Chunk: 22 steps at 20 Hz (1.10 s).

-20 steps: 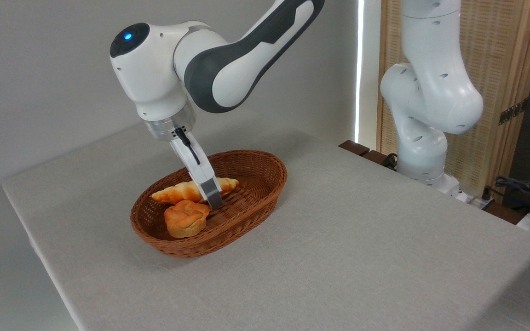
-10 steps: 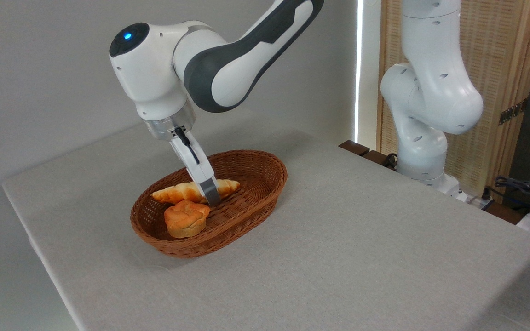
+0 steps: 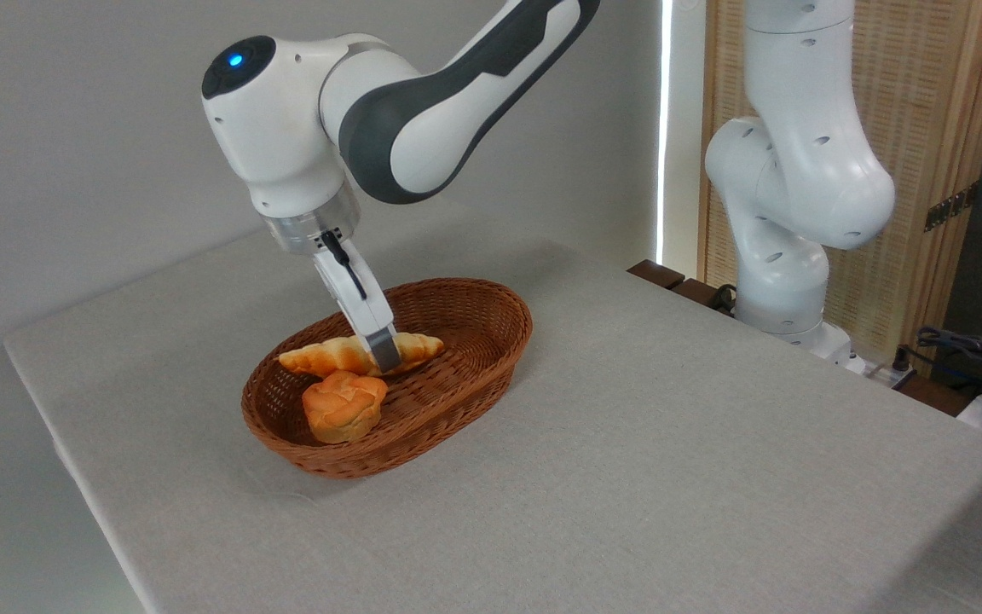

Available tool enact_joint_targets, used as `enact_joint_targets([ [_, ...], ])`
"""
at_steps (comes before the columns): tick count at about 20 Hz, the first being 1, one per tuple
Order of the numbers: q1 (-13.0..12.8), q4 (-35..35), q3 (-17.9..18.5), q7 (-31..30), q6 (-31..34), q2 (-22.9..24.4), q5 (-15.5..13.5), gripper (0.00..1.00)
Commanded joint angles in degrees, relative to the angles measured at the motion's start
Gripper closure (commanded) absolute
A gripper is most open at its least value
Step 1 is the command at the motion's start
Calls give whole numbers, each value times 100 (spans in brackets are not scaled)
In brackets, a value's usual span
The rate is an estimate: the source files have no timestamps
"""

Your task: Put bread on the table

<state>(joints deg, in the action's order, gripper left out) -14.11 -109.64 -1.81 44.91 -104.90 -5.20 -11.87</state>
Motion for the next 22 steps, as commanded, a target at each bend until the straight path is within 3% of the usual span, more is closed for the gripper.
enact_joint_targets([
  [1,22,109,128,124,57,239,-114,63],
  [8,49,118,558,123,337,687,-105,61],
  [14,49,118,1358,115,811,1057,-35,60],
  [17,49,75,1666,255,1032,1022,368,55],
  [20,58,39,1859,369,1024,872,553,42],
  [21,58,30,1895,396,1024,855,571,30],
  [22,58,13,1904,413,1006,802,572,0],
])
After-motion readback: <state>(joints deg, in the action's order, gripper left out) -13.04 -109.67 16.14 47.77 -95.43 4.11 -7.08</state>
